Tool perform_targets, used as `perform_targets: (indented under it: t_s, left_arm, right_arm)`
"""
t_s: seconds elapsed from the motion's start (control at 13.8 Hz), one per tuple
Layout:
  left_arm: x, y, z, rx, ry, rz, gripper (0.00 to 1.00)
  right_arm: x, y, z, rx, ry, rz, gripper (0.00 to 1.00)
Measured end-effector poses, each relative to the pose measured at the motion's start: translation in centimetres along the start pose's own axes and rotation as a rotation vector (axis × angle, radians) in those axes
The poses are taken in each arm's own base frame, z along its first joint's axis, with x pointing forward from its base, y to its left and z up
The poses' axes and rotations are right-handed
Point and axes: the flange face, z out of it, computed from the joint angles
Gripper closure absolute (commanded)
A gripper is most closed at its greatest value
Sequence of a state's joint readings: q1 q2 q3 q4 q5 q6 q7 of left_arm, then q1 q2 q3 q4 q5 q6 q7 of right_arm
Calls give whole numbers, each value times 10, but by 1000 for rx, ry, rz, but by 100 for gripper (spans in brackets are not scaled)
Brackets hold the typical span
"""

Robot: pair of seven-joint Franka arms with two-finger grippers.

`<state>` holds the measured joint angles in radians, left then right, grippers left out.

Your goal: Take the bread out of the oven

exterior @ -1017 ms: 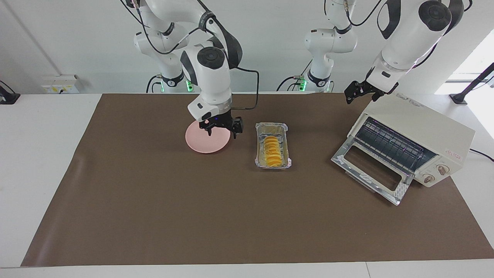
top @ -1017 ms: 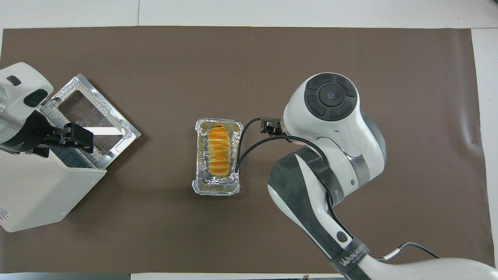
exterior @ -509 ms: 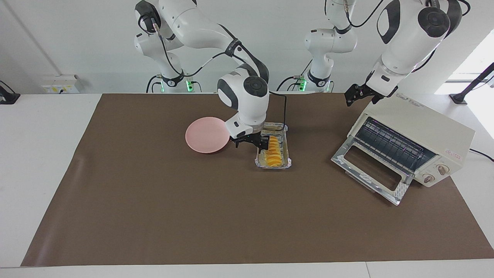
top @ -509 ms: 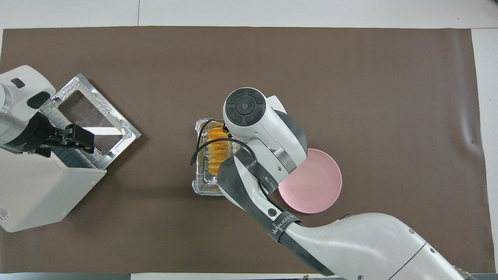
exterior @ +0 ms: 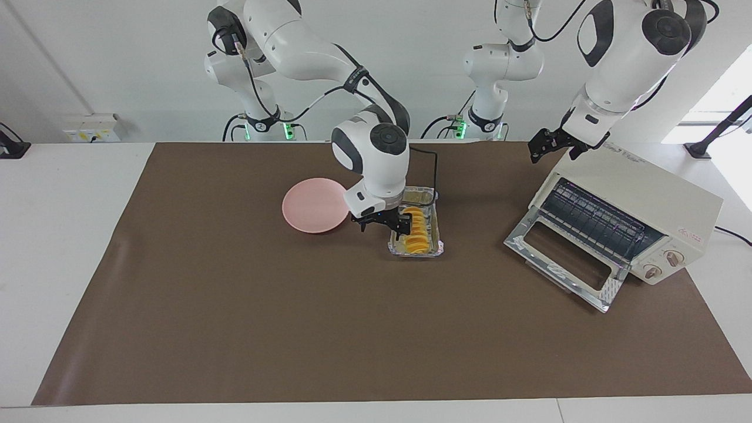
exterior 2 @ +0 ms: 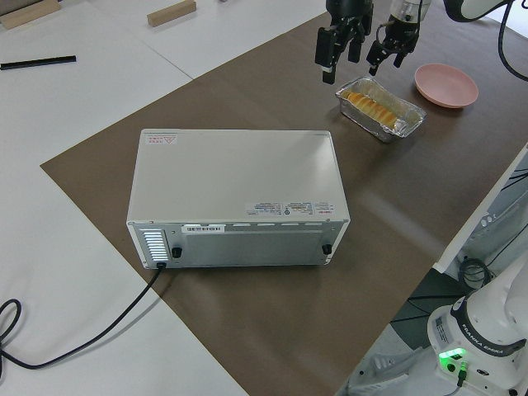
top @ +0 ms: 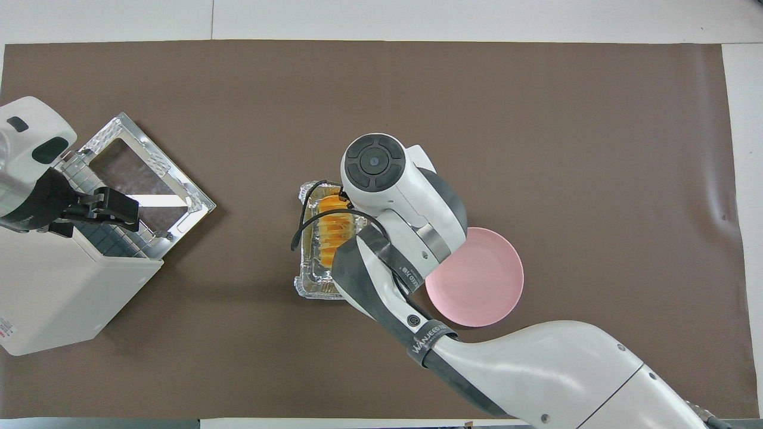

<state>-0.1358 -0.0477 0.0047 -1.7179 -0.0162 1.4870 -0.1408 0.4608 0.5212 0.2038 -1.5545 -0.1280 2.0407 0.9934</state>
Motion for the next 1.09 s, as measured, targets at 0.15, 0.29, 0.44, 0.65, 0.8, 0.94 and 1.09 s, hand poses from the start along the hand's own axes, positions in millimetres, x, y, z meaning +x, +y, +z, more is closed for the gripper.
perform_targets:
  t_s: [0.15,0.29,0.44,0.65,0.8,0.94,1.09]
  left_arm:
    - [0,0,0,0,0,3,0]
    - [0,0,-1,-1,6,2,0]
    - [0,-1,-5,-3,17,1,0]
    - [-4,-2,-14,-6,36,1,0]
    - [-6,-2,-16,-6,42,1,0]
    - [-6,-2,-16,-6,42,1,0]
    - [-6,-2,-16,-6,42,1,0]
  right_arm:
    - [-14,-6,13,-8,-7,-23,0]
    - [-21,-8,25,-13,-7,-50,1]
    - [-23,-6,32,-20,-11,-81,96]
    - [-25,-5,36,-21,-12,-95,100]
    - [-29,-9,35,-19,-11,-103,100]
    - [-32,-11,33,-16,-9,-108,100]
    - [-32,-13,30,-9,-4,-110,100]
